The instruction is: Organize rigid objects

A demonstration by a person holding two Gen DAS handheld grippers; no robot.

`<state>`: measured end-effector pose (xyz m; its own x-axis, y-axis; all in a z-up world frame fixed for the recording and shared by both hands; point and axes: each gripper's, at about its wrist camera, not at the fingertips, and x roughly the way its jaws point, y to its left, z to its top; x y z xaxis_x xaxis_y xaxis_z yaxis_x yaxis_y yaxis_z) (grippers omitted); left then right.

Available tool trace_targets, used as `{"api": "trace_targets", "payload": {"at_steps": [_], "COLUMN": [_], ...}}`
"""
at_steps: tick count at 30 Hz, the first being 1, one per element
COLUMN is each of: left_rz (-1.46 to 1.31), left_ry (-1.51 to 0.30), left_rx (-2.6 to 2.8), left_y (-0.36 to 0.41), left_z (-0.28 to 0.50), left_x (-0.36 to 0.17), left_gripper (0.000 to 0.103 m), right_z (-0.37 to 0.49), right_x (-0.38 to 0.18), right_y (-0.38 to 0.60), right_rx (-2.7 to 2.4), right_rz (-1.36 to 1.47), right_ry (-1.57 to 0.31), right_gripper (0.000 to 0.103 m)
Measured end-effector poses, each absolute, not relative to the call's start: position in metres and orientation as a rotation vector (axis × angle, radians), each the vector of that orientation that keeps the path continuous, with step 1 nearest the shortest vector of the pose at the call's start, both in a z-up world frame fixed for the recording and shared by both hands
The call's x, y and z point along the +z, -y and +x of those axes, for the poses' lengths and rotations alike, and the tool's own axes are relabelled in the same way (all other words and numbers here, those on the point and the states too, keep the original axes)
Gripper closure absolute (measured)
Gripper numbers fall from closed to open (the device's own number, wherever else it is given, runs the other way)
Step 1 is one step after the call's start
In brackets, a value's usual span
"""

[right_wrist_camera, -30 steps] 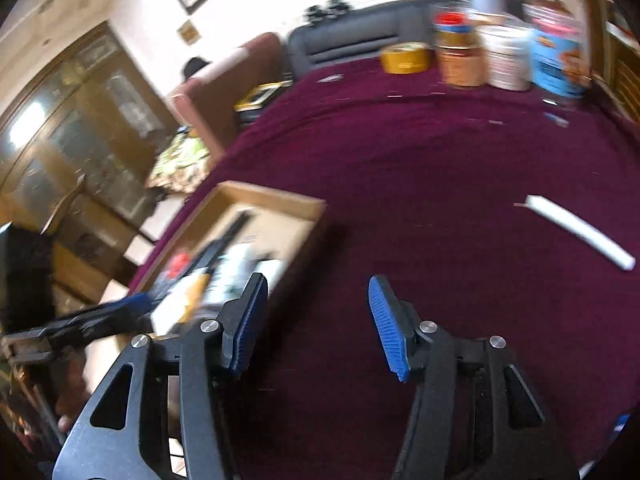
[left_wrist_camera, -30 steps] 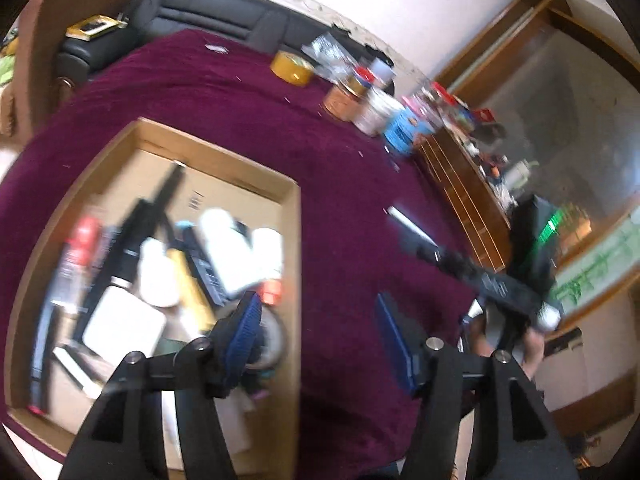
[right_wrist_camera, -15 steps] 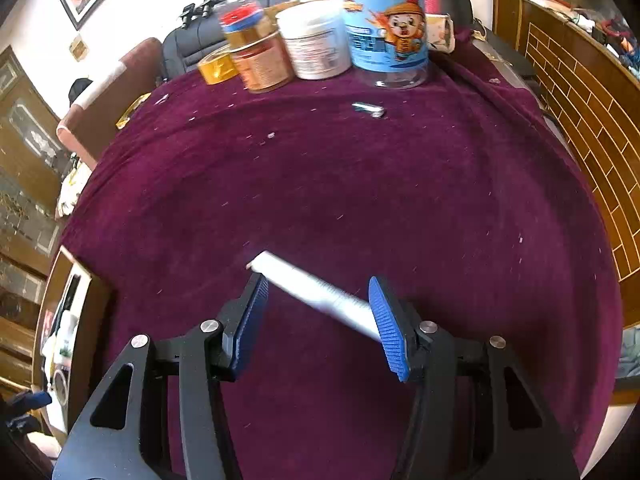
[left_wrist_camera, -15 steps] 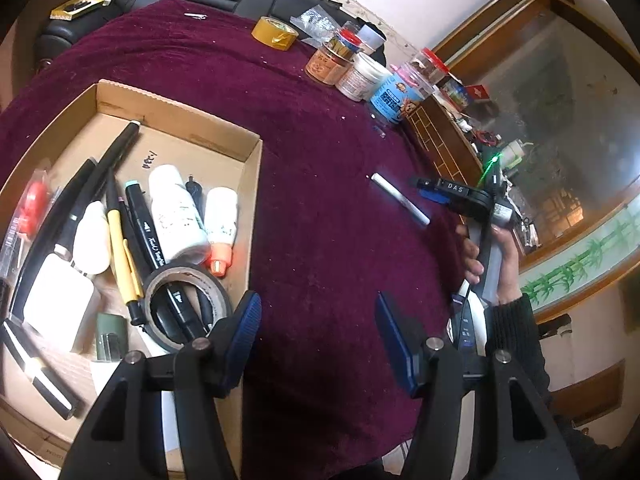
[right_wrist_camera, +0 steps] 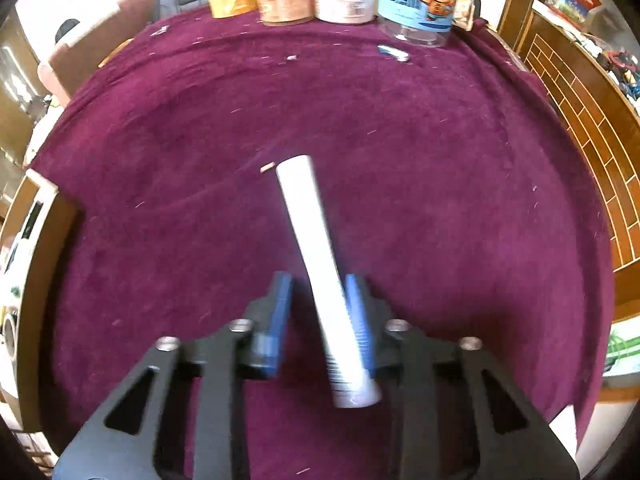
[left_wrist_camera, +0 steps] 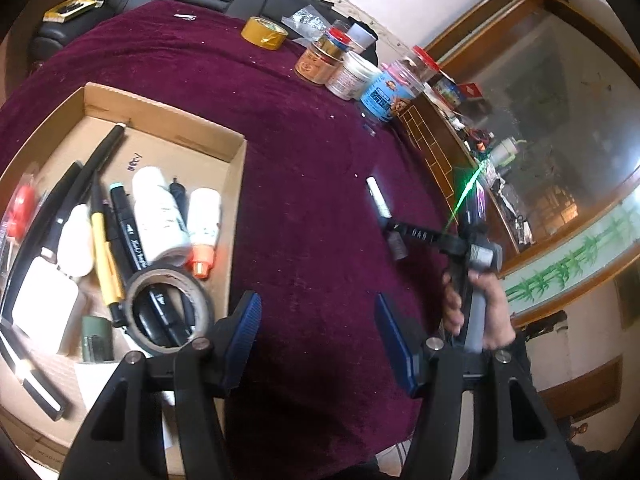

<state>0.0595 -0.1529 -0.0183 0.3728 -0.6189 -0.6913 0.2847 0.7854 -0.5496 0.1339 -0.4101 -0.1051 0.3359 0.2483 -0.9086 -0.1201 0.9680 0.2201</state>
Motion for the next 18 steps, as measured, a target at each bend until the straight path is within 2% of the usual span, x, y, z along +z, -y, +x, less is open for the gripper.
{"api": "trace_targets", "payload": {"at_steps": [8, 18], "left_rz": [-0.357, -0.408], "left_ry": [-1.090, -1.256], "left_rx": [-0.656, -0.685], "left_y": [0.181, 0.220], "left_z": [0.060, 0.088], "left_x": [-0.025, -0.067], "left_gripper": [0.044, 0.046], "right_z": [0.060, -0.009], "right_x": [-0.100, -0.094], "right_y": [0.363, 0.335], "right_rx": [0.423, 0.538], "right_rz": [0.335, 0.392], "right_ry": [-1.155, -1.142], "right_gripper": [0.088, 0.088]}}
